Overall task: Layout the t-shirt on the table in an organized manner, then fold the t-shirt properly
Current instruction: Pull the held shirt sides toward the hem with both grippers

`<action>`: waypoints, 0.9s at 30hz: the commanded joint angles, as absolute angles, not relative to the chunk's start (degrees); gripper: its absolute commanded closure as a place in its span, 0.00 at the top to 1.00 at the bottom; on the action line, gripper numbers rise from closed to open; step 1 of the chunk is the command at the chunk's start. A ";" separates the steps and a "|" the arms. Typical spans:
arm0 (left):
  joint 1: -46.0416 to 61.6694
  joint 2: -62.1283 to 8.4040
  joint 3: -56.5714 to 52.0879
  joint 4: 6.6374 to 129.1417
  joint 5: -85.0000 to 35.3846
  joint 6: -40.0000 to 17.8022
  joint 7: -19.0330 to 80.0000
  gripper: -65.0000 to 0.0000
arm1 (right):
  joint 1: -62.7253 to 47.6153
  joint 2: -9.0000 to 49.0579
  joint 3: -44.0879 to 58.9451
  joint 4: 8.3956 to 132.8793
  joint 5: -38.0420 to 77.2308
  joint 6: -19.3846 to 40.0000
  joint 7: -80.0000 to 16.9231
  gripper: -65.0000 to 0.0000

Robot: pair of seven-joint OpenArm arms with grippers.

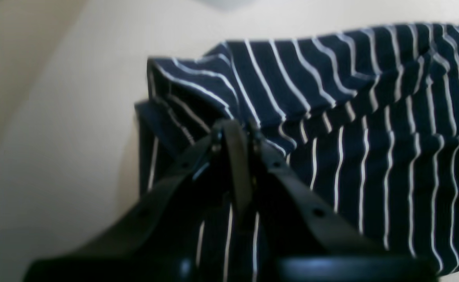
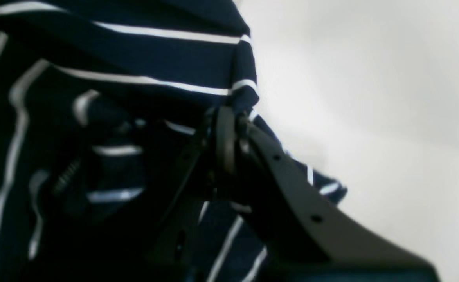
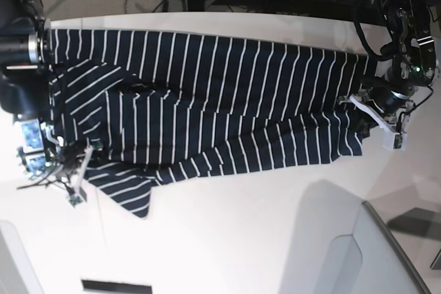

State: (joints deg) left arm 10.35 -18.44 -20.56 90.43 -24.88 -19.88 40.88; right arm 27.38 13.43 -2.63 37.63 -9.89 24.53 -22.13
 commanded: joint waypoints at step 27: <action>10.15 -19.30 -20.79 86.20 -25.10 -20.09 39.52 0.00 | 10.07 6.64 6.46 75.74 -9.71 24.40 -48.57 0.45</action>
State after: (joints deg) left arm 10.66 -18.37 -20.51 85.47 -24.49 -19.75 40.53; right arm 8.49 6.28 6.17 74.24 -9.85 24.49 -49.63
